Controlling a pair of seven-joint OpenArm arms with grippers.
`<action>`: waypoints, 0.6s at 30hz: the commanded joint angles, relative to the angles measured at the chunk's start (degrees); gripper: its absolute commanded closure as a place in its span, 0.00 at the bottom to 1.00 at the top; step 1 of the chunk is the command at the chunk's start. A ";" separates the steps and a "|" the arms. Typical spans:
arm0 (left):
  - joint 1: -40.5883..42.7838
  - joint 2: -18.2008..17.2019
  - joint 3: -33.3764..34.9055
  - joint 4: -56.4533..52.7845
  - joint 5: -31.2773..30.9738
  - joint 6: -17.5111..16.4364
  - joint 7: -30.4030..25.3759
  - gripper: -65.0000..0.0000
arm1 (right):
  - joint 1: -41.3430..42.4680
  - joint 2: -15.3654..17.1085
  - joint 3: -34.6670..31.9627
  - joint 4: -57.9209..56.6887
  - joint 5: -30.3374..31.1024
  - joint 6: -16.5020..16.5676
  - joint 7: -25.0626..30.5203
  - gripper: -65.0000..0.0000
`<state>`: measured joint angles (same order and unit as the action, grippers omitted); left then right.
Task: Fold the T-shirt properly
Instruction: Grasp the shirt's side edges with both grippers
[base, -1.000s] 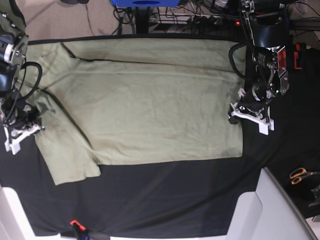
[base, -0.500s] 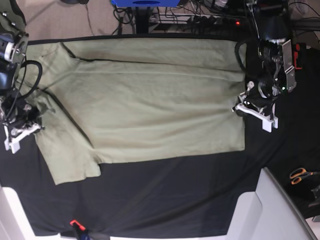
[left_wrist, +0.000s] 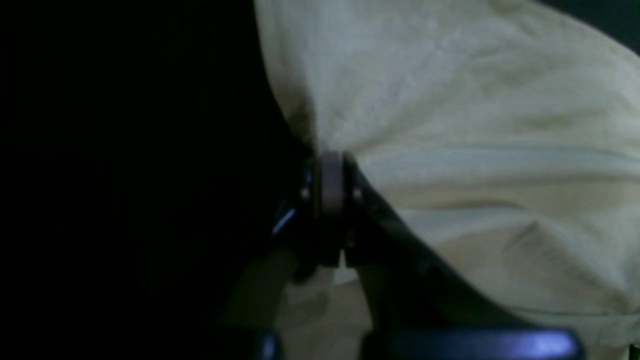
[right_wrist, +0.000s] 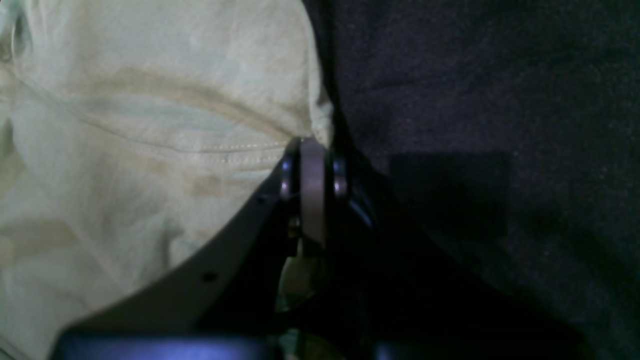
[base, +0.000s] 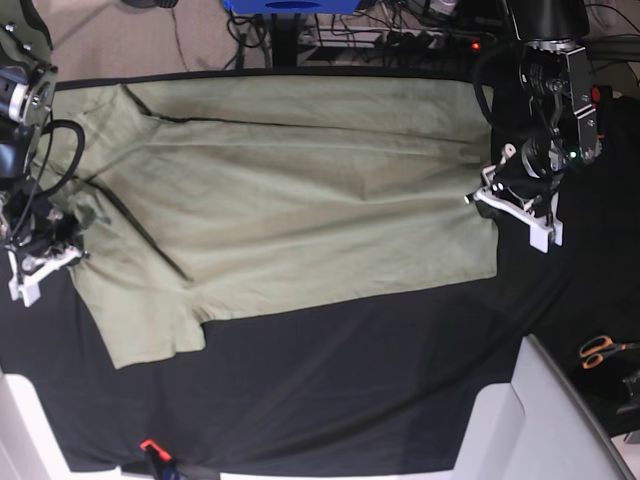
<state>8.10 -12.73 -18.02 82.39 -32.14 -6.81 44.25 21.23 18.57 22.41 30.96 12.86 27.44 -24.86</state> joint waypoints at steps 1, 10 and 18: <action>-0.49 -0.85 -0.66 1.52 -0.52 0.08 -0.43 1.00 | 0.61 0.55 0.05 0.29 -0.95 -0.06 -1.64 1.00; 0.30 -0.85 -9.28 5.83 -0.52 0.08 -0.43 0.29 | 0.44 0.55 0.05 0.29 -0.95 -0.06 -1.64 1.00; -11.57 -2.35 -9.80 -11.31 -0.43 0.08 -0.86 0.26 | 0.44 0.55 0.05 0.29 -0.95 -0.06 -1.73 1.00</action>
<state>-2.92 -14.22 -27.77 69.95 -31.94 -6.39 43.94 21.17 18.57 22.39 31.03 13.02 27.46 -25.02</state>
